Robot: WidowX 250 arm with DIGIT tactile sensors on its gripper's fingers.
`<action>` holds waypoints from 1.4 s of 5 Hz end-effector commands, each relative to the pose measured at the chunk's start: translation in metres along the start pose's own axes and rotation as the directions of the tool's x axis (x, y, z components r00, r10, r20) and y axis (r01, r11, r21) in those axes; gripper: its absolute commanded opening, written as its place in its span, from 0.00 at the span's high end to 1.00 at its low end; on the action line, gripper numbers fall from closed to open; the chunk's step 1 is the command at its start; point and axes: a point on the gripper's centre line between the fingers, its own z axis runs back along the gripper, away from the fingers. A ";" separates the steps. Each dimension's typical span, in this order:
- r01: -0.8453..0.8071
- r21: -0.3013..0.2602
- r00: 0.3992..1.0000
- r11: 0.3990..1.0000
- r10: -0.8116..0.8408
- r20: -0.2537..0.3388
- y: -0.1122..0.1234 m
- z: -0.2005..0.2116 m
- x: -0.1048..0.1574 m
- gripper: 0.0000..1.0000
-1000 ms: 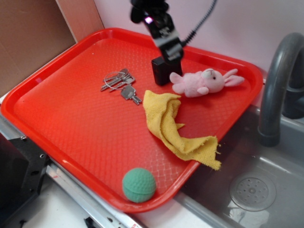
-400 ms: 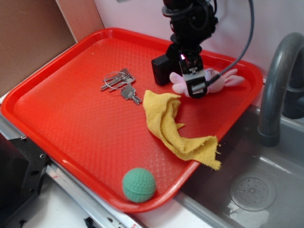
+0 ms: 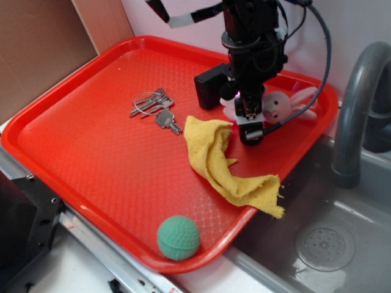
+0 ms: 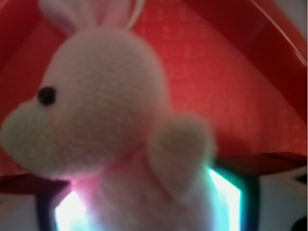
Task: Grab the pink bunny.
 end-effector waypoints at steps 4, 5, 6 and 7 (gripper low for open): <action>-0.324 -0.047 0.946 0.945 0.322 -0.043 -0.022 0.186 -0.106 1.00; -0.413 -0.054 0.911 0.909 0.412 -0.029 -0.043 0.225 -0.148 1.00; -0.423 -0.123 0.906 0.898 0.420 -0.052 -0.040 0.219 -0.159 1.00; -0.481 -0.082 0.875 0.873 0.472 -0.106 -0.033 0.213 -0.155 1.00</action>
